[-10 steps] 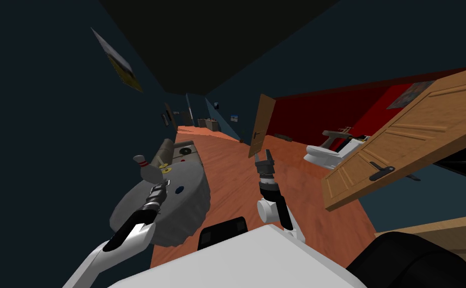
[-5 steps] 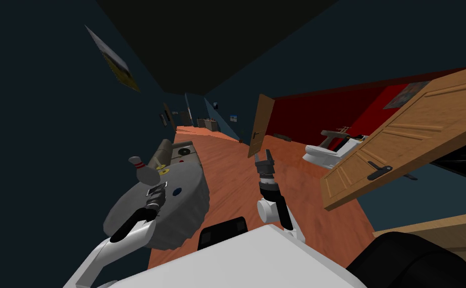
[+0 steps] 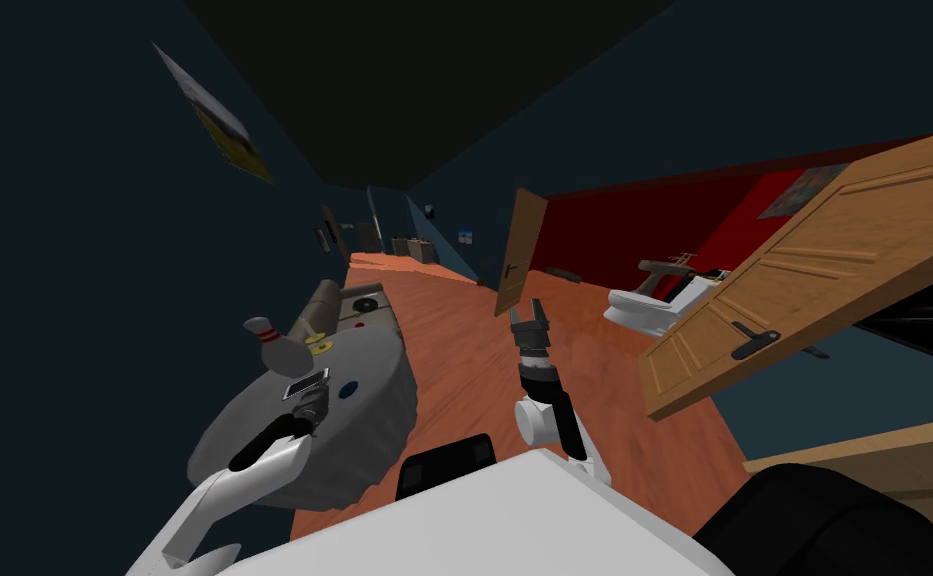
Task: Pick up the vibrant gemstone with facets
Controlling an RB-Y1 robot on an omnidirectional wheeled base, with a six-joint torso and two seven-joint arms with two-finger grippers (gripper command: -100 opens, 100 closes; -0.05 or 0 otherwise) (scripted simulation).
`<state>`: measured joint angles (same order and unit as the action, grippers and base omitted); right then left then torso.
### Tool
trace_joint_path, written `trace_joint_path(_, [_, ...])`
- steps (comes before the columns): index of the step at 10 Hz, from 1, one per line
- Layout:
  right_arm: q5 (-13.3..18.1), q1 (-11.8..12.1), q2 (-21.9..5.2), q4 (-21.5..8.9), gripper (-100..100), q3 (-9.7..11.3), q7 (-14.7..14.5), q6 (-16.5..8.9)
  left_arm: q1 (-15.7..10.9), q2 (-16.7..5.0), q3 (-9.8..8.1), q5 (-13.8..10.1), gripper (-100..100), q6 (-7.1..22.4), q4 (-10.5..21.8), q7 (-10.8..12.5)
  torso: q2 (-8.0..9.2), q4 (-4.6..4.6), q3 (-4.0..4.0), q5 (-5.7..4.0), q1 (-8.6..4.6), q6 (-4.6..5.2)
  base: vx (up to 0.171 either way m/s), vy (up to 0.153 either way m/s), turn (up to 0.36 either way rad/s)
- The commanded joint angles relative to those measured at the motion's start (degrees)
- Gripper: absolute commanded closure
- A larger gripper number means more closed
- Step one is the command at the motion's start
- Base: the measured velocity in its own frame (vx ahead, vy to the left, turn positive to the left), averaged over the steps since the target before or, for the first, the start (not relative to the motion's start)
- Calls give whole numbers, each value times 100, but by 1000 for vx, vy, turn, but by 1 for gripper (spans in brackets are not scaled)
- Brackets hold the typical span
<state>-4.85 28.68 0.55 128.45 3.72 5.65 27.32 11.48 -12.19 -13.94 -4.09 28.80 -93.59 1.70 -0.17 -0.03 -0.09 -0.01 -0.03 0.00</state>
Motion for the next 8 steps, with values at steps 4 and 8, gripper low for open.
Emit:
trace_joint_path(4, [0,0,0,0,0,0,0,0,-210,-4,-151,-142,-100,649,388,-51,-1,0,-1,0,1,0,46,-10,-33])
trace_joint_path(8, [0,0,0,0,0,0,0,0,-412,-28,-272,-311,-100,1138,766,-110,-8,-2,-5,0,1,-1,63,-8,-40])
